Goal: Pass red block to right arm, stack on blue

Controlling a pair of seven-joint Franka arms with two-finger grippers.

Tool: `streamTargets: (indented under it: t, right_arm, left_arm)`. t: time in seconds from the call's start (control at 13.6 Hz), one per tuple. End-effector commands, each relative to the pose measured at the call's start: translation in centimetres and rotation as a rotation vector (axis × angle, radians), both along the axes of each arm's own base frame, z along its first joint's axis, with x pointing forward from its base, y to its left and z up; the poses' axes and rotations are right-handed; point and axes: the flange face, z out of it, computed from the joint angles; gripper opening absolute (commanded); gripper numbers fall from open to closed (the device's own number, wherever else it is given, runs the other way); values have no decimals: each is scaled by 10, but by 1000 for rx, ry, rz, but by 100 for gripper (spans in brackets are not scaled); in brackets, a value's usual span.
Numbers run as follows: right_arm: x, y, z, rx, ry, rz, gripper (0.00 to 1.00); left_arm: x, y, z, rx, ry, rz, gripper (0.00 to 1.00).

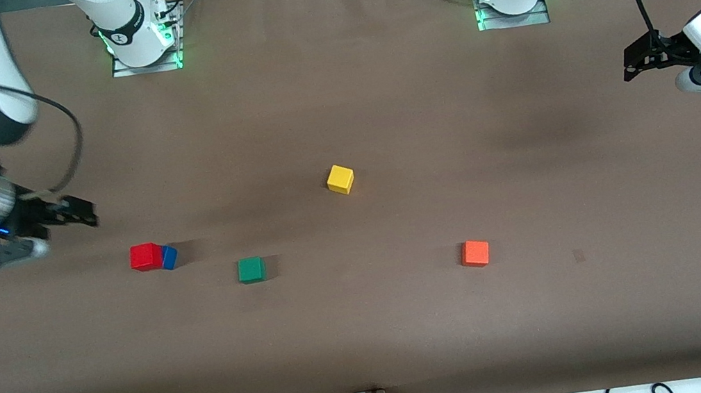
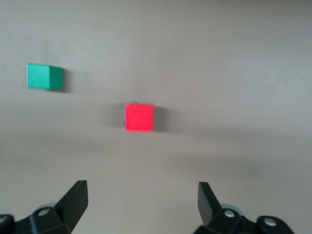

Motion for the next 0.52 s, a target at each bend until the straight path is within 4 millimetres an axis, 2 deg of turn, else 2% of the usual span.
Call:
streamTargets:
  t: [0.0, 0.15, 0.37, 0.44]
  right_arm:
    - [-11, -1, 45, -41, 94, 11, 100]
    - [-23, 0, 70, -43, 112, -22, 100]
    - [-40, 14, 85, -41, 121, -7, 100]
    - [-44, 19, 82, -36, 118, 1, 100]
  left_arm:
    - [6, -5, 10, -6, -45, 4, 100]
    - [8, -7, 13, -4, -66, 0, 100]
    - [7, 0, 17, -4, -76, 11, 100]
    - [7, 1, 18, -13, -80, 21, 100]
